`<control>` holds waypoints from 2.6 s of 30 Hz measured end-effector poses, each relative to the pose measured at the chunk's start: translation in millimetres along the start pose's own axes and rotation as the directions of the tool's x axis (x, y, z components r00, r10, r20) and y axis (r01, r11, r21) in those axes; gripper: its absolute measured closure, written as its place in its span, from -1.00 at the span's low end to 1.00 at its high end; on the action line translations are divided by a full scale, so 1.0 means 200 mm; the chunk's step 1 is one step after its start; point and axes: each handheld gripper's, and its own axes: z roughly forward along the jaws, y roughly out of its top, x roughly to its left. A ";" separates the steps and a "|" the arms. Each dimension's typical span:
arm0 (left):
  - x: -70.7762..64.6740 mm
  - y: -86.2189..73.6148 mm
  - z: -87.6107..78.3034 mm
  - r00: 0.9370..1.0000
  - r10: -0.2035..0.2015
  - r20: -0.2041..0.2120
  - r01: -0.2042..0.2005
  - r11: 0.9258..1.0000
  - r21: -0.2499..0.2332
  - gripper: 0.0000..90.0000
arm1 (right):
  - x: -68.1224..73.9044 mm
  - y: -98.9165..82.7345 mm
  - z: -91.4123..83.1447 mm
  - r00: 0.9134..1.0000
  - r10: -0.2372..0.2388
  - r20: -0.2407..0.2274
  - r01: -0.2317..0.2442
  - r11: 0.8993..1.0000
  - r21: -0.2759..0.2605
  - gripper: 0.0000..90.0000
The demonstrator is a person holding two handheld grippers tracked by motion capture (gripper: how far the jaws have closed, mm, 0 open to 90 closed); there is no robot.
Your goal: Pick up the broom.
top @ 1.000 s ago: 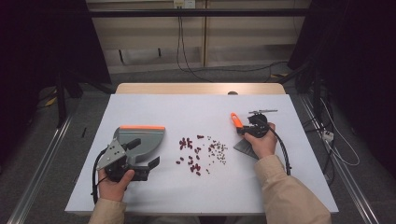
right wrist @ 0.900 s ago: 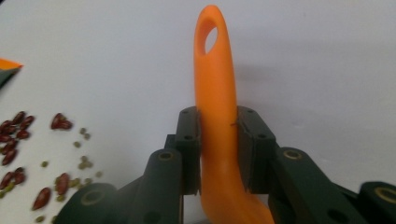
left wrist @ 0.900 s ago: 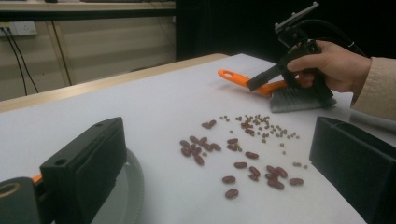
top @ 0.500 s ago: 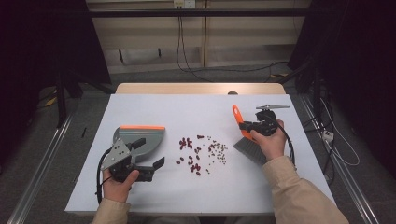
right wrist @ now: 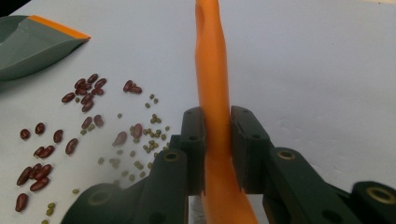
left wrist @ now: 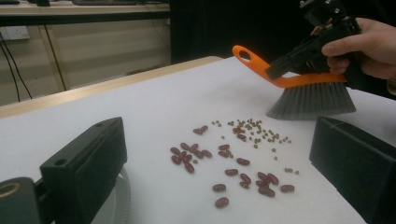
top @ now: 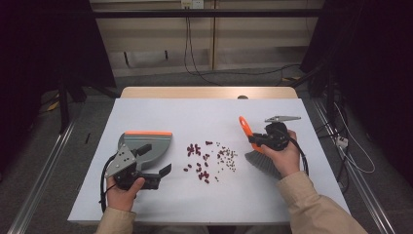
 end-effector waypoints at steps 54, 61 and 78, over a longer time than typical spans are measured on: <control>0.05 -0.02 -0.01 1.000 -0.016 -0.001 0.016 1.000 0.010 -0.92 | -0.09 0.12 0.15 0.998 -0.044 0.046 0.044 0.999 -0.002 0.29; 0.04 -0.03 0.00 1.000 -0.020 0.002 0.020 1.000 0.010 -0.92 | -0.12 0.07 0.09 0.997 -0.068 0.043 0.068 0.998 0.000 0.24; 0.04 -0.02 0.00 1.000 -0.014 -0.001 0.014 1.000 0.013 -0.92 | -0.12 -0.04 0.00 0.989 -0.142 0.036 0.140 0.989 0.050 0.41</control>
